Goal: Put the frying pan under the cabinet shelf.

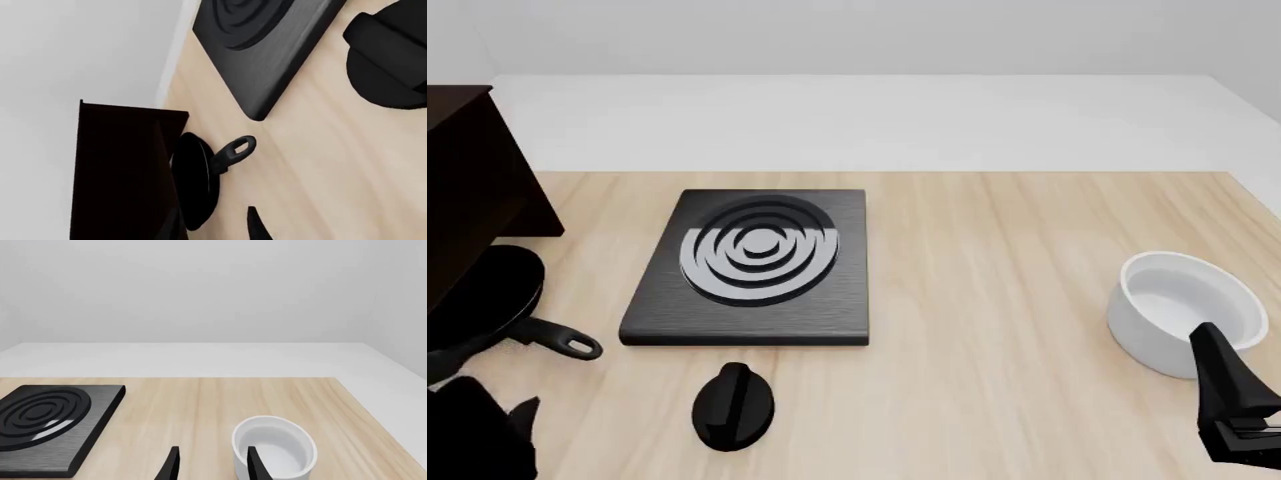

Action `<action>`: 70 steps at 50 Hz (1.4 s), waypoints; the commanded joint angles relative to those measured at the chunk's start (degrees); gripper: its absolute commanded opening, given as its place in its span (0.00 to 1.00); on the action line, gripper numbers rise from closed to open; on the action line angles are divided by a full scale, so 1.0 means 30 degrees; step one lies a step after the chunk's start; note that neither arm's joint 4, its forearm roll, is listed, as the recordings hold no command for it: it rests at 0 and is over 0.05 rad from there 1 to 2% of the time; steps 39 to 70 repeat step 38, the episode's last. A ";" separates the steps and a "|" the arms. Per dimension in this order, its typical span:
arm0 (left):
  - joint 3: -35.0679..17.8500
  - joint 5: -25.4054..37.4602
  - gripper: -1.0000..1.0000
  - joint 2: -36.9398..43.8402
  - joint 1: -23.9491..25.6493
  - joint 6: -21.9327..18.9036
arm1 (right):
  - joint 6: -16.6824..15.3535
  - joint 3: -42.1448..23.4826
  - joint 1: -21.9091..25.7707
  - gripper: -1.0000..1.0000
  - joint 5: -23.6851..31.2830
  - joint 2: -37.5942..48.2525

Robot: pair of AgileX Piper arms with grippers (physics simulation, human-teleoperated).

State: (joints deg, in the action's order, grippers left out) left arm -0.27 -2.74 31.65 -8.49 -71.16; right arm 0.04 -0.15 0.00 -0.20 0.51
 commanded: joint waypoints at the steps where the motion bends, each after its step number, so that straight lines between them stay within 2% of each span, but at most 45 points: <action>1: 0.0085 0.8434 1.00 -0.9316 0.0947 0.0367 | 0.0002 0.0000 -0.0001 1.00 0.0000 0.0006; 7: 0.0086 0.9288 1.00 -1.0466 0.1138 0.0257 | -0.0001 0.0000 0.0002 1.00 0.0000 -0.0001; 11: 0.0027 0.9070 1.00 -1.0538 0.1572 0.0332 | 0.0000 0.0000 -0.0001 1.00 0.0000 0.0001; 15: -0.0816 0.9286 1.00 -1.0438 0.2563 0.0979 | 0.0009 0.0000 0.0002 1.00 0.0000 0.0006; 16: -0.1382 0.9450 1.00 -1.0422 0.2927 0.1540 | -0.0001 0.0000 0.0003 1.00 0.0000 0.0004; 18: -0.1259 0.9434 1.00 -1.0504 0.3041 0.1066 | 0.0001 0.0000 0.0001 1.00 0.0000 0.0001; 19: -0.1853 0.9802 1.00 -1.0522 0.3391 0.1483 | 0.0003 0.0000 0.0001 1.00 0.0000 0.0002; 37: -0.4777 1.1475 1.00 -1.0544 0.5283 0.1455 | -0.0004 0.0000 -0.0001 1.00 0.0000 -0.0004; 70: -0.4809 1.1559 1.00 -1.0545 0.5338 0.1425 | -0.0001 0.0000 -0.0001 1.00 0.0000 -0.0003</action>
